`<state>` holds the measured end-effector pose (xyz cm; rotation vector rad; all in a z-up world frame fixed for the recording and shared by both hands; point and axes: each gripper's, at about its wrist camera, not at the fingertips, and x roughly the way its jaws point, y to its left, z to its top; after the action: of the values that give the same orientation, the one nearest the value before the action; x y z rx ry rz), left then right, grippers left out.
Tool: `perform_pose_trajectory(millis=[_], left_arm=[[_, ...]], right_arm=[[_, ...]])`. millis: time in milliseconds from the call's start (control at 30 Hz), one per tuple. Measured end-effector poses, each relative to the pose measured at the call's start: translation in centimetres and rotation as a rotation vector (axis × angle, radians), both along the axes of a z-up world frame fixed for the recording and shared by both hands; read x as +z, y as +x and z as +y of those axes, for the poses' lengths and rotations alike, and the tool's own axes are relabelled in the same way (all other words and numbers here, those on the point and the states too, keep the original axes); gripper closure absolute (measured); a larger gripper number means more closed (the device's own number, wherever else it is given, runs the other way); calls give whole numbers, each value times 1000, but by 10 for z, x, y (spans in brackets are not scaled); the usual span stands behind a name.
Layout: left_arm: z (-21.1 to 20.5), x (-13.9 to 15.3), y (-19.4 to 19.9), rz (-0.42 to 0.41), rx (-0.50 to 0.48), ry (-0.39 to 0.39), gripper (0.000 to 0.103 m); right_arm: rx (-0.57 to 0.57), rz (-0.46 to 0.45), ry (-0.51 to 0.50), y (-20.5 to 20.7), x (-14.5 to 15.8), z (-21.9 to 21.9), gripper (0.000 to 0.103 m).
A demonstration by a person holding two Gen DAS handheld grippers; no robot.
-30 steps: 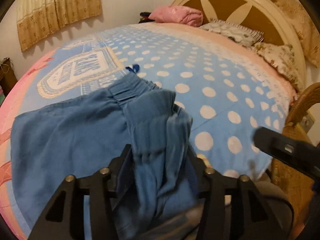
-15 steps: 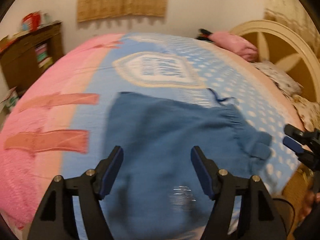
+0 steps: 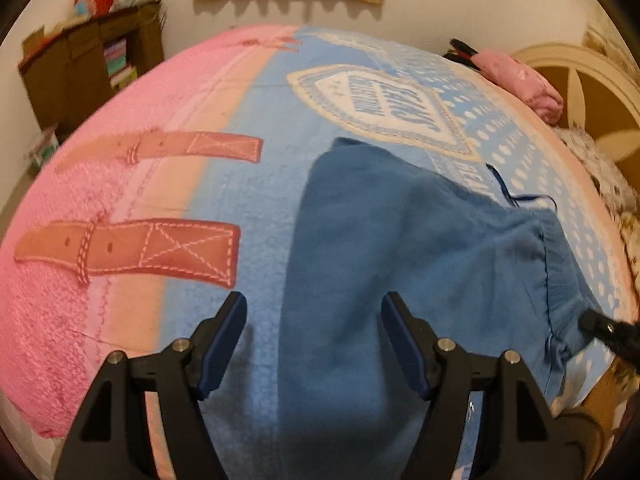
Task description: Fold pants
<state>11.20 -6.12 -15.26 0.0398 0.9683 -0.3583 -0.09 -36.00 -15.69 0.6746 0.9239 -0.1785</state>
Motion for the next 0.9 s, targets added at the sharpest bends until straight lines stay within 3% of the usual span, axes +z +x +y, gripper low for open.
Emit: perform_pose_trajectory(millis=[100,167,233,333,433,467,500,533,600,667,733,833,900], left_arm=[[9,4,15,-5,47,0,31],[16,11,20,-20,64,2,31],[22,20,24,-37,72,-6,31],[20,27,30,-48,76,-17,31],[-2,33,29,-56,25,-25,31],[-10,35,27,-62,5,-27,31],[-16,36,25,-66,-9,-29,31],[-26,36,23,-76,-34,-27,31],[-39,33,23,-86,-44,-8,31],[-53,24,32,-66,-38,21,31],[-62,16,40,-44,-25,29,31],[-70,9,47,-67,-20,81,31],[-70,2,53,-81,3,130,29]], right_arm=[[12,-138,228,-3,15,-3,87],[-25,-247,301,-16,20,-6,87],[-107,-219,337,-31,4,-12,87],[-192,-45,310,-53,-48,-21,87],[-209,-89,333,-74,-56,-31,82],[-209,-89,324,-76,-53,-32,74],[-212,-75,306,-78,-49,-35,59],[-228,-66,287,-82,-44,-39,53],[-274,-117,231,-89,-25,-45,51],[-281,-178,67,-84,5,-42,51],[-191,-223,-119,-57,33,-28,52],[-62,-188,-362,-6,45,-3,59],[-47,-84,-387,25,28,-2,83]])
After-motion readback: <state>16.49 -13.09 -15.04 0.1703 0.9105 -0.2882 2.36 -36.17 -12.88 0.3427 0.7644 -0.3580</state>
